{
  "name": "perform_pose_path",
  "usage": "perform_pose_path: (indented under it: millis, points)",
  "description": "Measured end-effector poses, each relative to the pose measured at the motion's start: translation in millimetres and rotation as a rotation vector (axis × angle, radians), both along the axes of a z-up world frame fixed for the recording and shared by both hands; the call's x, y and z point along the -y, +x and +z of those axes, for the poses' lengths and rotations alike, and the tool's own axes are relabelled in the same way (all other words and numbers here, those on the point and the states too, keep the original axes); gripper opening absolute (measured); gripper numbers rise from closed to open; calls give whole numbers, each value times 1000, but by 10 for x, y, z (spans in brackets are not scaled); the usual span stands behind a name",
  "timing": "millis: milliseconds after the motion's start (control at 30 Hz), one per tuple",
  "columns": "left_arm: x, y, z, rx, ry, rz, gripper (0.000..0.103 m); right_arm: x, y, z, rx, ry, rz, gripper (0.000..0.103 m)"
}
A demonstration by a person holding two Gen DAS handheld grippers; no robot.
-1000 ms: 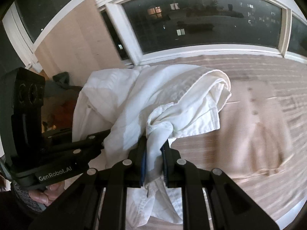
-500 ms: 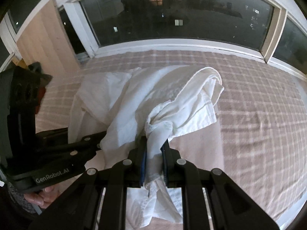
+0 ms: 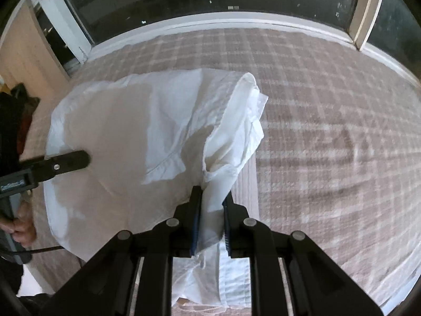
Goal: Fold clothes
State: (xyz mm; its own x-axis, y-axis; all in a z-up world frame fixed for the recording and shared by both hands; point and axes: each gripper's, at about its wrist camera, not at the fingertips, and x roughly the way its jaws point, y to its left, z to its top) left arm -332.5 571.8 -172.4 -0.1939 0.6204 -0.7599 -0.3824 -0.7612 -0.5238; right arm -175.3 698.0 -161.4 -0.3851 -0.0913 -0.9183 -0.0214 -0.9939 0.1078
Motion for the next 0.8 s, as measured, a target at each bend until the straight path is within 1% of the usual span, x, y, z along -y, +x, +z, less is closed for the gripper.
perform_pose_path:
  millis: [67,167,233,300,367,400,433,533,567,600,633,667,733,800]
  points:
    - [92,29,99,-12,-11,-4,33,-87,34,29,-1,-13,-20,20]
    - [303,89,246,-39,-27,3,33,-262,114,141,-28,-30,-82,20]
    - [425,147,389,-79,-28,6,33,-353,180,270,-55,43,-124,20]
    - [472,200,574,-127,-17,5,32,-356,241,434,-96,85,-137,20]
    - [425,221,745,-174,-15,-17,32,-272,271,596,-139,90,-121,20]
    - [376,215,817,-206,-22,-24,33,-195,269,659,-152,87,-98,23]
    - [322,206,886,-240,-32,-29,33,-80,253,701,-153,86,-57,23]
    - [139,44,825,-253,-70,-52,33,208,232,774,-162,98,16,23]
    - [78,-13,799,-255,-84,-60,33,286,222,772,-157,121,32,23]
    - [17,-70,773,-257,-97,-67,33,339,199,725,-131,185,39,23]
    - [-44,-127,747,-260,-110,-75,33,346,192,663,-100,227,36,23]
    - [-105,-184,722,-262,-123,-83,33,250,219,567,-58,221,14,23]
    - [-199,-250,504,-234,-195,-94,32,59,274,374,26,208,-31,23]
    - [-166,-257,339,-202,-210,-99,32,-136,341,201,100,185,-77,23]
